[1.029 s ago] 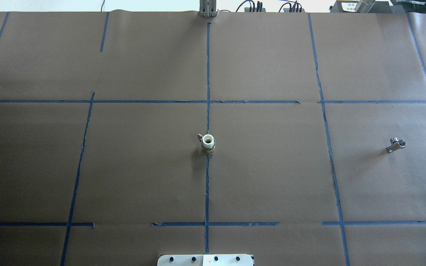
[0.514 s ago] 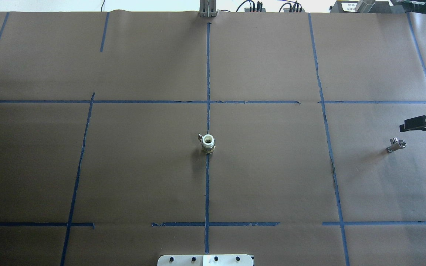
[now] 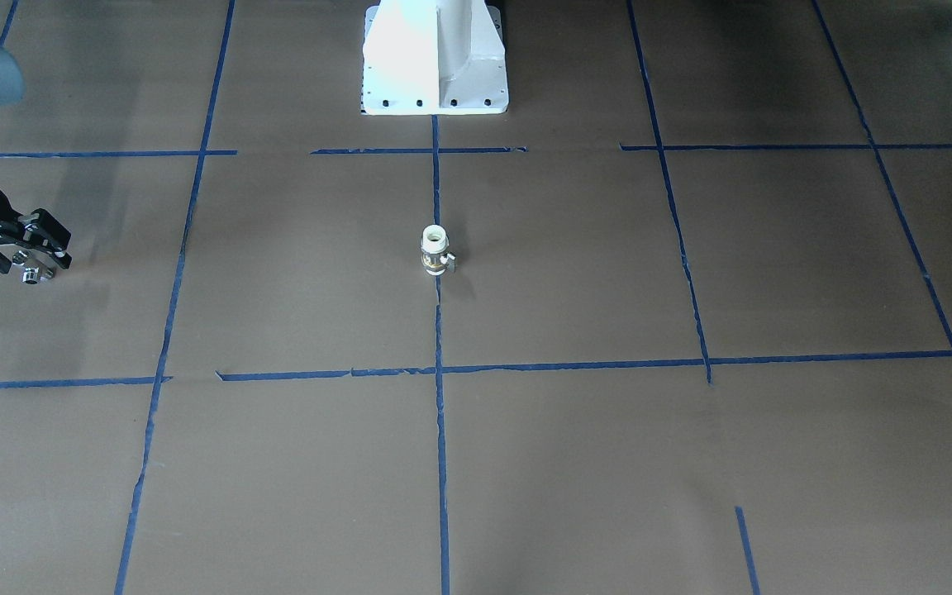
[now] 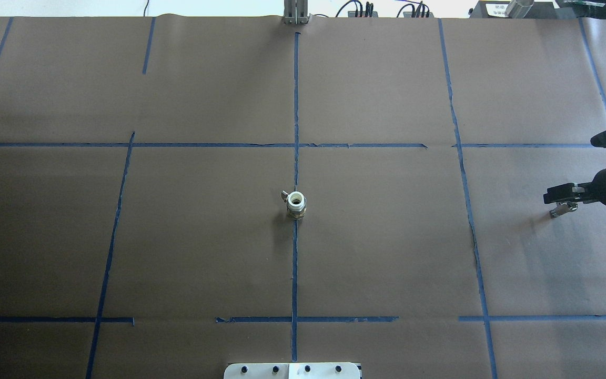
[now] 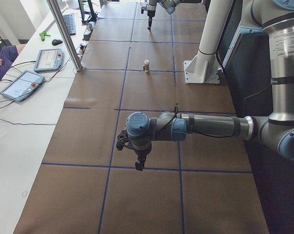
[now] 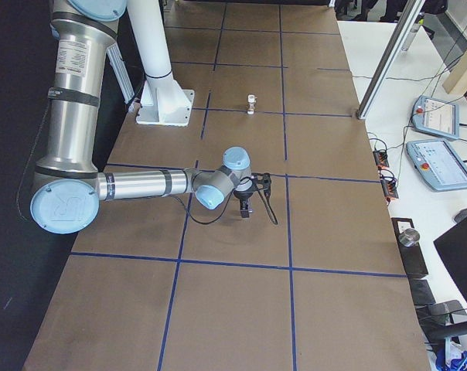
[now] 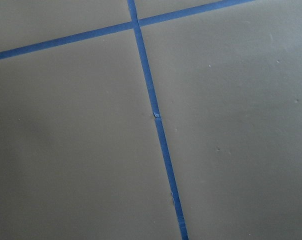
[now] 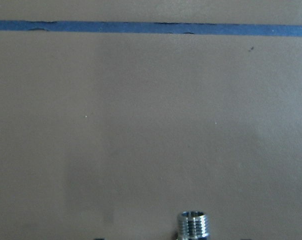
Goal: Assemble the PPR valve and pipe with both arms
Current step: 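Lower the right gripper onto the chrome valve piece and grasp it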
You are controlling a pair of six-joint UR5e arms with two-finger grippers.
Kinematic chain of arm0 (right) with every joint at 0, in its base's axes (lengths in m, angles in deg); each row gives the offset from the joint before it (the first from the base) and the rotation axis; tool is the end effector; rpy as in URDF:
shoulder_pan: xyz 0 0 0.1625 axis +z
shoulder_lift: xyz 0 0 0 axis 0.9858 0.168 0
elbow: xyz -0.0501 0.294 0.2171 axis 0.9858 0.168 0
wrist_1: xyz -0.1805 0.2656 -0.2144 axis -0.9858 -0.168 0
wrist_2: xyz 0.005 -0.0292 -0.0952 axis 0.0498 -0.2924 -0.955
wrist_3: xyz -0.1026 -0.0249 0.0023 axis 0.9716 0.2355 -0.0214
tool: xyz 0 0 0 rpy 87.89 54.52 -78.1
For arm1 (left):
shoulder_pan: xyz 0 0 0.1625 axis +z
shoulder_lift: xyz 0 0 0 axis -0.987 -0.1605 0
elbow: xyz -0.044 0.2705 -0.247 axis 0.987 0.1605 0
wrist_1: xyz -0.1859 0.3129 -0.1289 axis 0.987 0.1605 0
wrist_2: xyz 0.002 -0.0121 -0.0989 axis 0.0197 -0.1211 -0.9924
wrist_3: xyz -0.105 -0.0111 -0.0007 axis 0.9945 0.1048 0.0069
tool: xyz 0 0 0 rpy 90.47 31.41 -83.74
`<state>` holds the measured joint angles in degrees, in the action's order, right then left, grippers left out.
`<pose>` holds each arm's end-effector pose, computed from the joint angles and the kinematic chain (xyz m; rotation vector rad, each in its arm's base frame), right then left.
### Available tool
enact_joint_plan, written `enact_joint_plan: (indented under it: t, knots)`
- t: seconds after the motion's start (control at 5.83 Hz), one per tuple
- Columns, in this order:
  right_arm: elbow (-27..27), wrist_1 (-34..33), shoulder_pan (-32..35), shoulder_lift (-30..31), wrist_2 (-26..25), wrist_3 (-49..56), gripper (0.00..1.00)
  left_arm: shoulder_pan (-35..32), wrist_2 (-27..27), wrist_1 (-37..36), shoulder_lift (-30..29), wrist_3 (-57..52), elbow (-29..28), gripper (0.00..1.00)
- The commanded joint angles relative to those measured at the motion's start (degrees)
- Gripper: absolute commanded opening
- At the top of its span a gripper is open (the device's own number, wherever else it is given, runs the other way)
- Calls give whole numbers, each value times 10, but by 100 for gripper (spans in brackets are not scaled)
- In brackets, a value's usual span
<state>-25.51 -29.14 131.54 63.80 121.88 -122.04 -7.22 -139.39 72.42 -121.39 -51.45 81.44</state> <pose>-0.2072 -0.3921 0.5466 0.1598 -0.8079 0.0211 -0.0433 -0.3931 0.5887 0.0477 0.8065 0.2351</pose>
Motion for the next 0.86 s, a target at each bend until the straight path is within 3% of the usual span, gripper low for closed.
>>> enact_joint_plan:
  t: [0.0, 0.69]
  knots:
    - [-9, 0, -3, 10, -1, 6, 85, 0, 0, 0, 0, 0, 0, 100]
    - [-7, -1, 2, 10, -4, 35, 82, 0, 0, 0, 0, 0, 1, 100]
